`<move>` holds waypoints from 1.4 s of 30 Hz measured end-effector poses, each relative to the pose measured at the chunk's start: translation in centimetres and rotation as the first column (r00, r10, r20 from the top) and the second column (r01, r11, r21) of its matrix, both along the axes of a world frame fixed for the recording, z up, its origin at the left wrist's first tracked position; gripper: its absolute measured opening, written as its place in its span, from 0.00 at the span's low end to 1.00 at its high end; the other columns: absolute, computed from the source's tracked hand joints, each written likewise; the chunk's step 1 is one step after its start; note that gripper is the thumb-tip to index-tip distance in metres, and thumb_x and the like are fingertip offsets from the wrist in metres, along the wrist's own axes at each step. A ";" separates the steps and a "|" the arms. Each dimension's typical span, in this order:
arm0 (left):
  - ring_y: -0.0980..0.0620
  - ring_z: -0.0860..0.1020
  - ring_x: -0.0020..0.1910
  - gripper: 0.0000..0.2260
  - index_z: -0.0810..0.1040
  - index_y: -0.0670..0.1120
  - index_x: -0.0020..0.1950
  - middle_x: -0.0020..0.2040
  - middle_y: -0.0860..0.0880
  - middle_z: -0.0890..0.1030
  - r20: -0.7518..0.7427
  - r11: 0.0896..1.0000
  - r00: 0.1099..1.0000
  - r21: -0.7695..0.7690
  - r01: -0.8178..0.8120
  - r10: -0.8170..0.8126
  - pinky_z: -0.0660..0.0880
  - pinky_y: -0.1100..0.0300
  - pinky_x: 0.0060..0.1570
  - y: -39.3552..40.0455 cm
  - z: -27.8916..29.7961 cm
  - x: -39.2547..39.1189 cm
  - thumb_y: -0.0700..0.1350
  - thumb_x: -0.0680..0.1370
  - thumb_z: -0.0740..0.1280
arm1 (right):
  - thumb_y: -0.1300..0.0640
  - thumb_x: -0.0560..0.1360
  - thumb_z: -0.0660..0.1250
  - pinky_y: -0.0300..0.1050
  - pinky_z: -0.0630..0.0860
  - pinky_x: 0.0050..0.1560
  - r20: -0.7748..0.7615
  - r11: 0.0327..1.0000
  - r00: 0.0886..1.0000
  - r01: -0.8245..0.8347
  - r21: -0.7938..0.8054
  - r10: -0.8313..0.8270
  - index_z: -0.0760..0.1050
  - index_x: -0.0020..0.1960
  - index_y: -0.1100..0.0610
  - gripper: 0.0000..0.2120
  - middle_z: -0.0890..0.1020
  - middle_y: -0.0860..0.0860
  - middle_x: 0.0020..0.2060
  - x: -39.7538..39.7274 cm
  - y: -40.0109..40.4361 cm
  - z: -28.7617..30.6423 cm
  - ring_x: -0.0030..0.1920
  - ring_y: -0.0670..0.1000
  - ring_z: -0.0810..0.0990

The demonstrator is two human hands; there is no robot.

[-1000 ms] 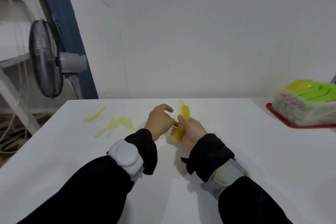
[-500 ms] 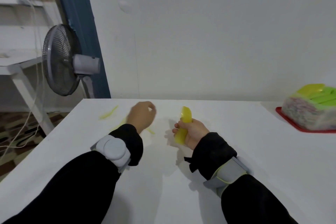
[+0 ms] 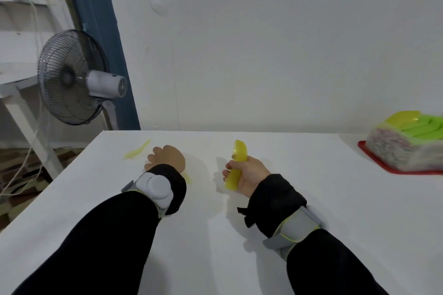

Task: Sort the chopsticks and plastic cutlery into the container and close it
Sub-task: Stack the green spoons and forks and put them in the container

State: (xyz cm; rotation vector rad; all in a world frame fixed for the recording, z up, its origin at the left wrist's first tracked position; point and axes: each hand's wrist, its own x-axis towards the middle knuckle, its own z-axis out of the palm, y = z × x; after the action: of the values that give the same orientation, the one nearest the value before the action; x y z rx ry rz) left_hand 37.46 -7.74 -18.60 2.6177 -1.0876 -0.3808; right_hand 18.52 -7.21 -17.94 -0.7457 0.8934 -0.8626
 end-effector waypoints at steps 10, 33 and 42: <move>0.47 0.73 0.34 0.06 0.76 0.41 0.38 0.36 0.44 0.75 -0.464 0.924 0.830 -0.353 0.147 -0.309 0.71 0.61 0.33 0.3 2.4 -2.3 0.33 0.74 0.66 | 0.69 0.78 0.59 0.48 0.71 0.35 0.021 0.999 0.999 0.031 0.021 -0.031 0.68 0.44 0.60 0.07 0.73 0.57 0.34 -0.7 -0.1 -0.3 0.32 0.54 0.72; 0.50 0.72 0.32 0.10 0.73 0.43 0.44 0.33 0.50 0.72 -0.298 0.727 0.806 -0.650 0.221 -0.512 0.70 0.60 0.32 1.2 1.0 -8.4 0.49 0.76 0.68 | 0.59 0.78 0.62 0.43 0.80 0.36 0.200 0.988 0.970 -0.147 0.041 0.136 0.74 0.55 0.60 0.08 0.80 0.56 0.44 -0.5 0.3 -0.1 0.38 0.52 0.81; 0.41 0.65 0.66 0.13 0.69 0.44 0.63 0.65 0.41 0.68 0.331 0.983 0.939 -0.115 0.143 -0.097 0.60 0.47 0.65 -1.1 0.4 2.6 0.44 0.79 0.56 | 0.72 0.76 0.60 0.40 0.78 0.29 0.084 0.998 0.996 -0.021 0.055 0.016 0.69 0.43 0.60 0.08 0.74 0.54 0.34 -2.2 -0.5 -0.6 0.25 0.50 0.79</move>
State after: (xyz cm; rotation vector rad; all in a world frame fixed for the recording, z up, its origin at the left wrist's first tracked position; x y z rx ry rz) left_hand 40.05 -8.84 -18.21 2.5535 -1.3282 0.1066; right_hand 16.31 -7.71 -18.57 -0.6641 0.8315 -0.8435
